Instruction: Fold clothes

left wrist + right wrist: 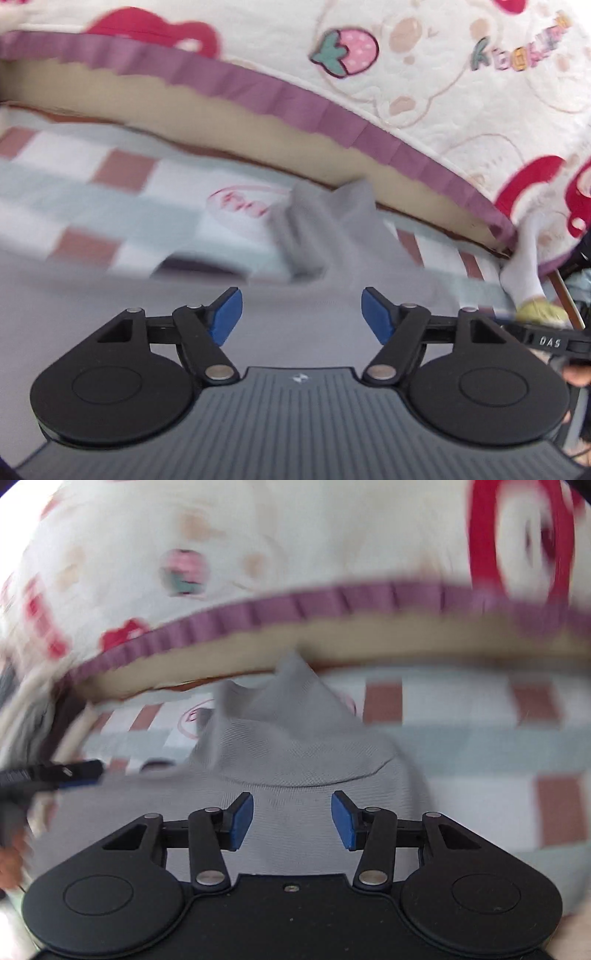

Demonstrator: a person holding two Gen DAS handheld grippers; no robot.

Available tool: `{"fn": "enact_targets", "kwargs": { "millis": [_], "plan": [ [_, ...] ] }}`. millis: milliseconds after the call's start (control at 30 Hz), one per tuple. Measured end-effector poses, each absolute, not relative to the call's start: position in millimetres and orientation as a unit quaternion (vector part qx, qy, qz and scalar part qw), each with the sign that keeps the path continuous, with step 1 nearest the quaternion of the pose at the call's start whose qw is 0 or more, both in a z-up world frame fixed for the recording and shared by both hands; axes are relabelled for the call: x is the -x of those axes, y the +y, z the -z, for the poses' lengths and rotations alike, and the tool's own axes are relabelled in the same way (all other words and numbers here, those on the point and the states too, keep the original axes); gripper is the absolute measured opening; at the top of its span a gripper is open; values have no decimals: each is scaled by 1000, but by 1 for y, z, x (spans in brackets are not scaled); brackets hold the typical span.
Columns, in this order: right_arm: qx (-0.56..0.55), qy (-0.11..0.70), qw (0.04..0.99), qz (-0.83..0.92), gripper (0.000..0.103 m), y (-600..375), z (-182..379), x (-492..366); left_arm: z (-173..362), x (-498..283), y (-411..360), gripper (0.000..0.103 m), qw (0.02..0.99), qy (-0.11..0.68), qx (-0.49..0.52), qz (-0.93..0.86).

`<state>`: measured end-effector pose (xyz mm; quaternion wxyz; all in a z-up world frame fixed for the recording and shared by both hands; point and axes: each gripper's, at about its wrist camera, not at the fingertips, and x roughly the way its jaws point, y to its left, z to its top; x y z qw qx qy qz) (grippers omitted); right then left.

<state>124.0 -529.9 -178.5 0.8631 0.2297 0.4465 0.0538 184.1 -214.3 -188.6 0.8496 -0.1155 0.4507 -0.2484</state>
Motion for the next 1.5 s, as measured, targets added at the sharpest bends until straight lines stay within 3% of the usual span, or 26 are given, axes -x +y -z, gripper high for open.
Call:
{"fn": "enact_targets", "kwargs": {
  "millis": [67, 233, 367, 533, 600, 667, 700, 767, 900, 1033, 1167, 1367, 1400, 1500],
  "plan": [
    [-336, 485, 806, -51, 58, -551, 205, -146, 197, -219, -248, 71, 848, 462, 103, 238],
    [-533, 517, 670, -6, 60, -597, 253, -166, 225, -279, -305, 72, 864, 473, 39, 168],
    [-529, 519, 671, 3, 70, -616, 250, -177, 239, -294, -318, 72, 858, 480, 38, 180],
    [-585, 505, 634, 10, 71, -623, 270, -170, 250, -295, -325, 90, 853, 479, 53, 201],
    [-601, 505, 619, 6, 71, -616, 275, -165, 252, -291, -330, 90, 854, 470, 52, 218],
    [-617, 504, 605, 2, 71, -609, 280, -161, 249, -280, -342, 56, 852, 451, 14, 264],
    [-624, 504, 597, 0, 71, -606, 283, -158, 246, -272, -349, 19, 854, 438, -13, 280],
    [-624, 507, 595, -1, 71, -599, 285, -157, 232, -248, -352, 11, 861, 386, -32, 330],
    [-643, 493, 586, 4, 71, -596, 292, -150, 194, -185, -338, 11, 861, 270, -28, 430],
    [-686, 461, 562, 9, 71, -599, 301, -136, 184, -105, -308, 11, 819, 219, -101, 521],
    [-681, 461, 569, -2, 71, -595, 297, -136, 201, -45, -279, 13, 774, 244, -194, 552],
    [-624, 480, 616, -36, 71, -581, 281, -146, 214, -30, -254, 16, 761, 325, -195, 527],
    [-613, 483, 624, -42, 71, -579, 278, -147, 212, -33, -254, 20, 766, 327, -189, 520],
    [-581, 490, 646, -61, 71, -572, 269, -152, 210, -41, -241, 48, 776, 353, -115, 509]
  ]
}}
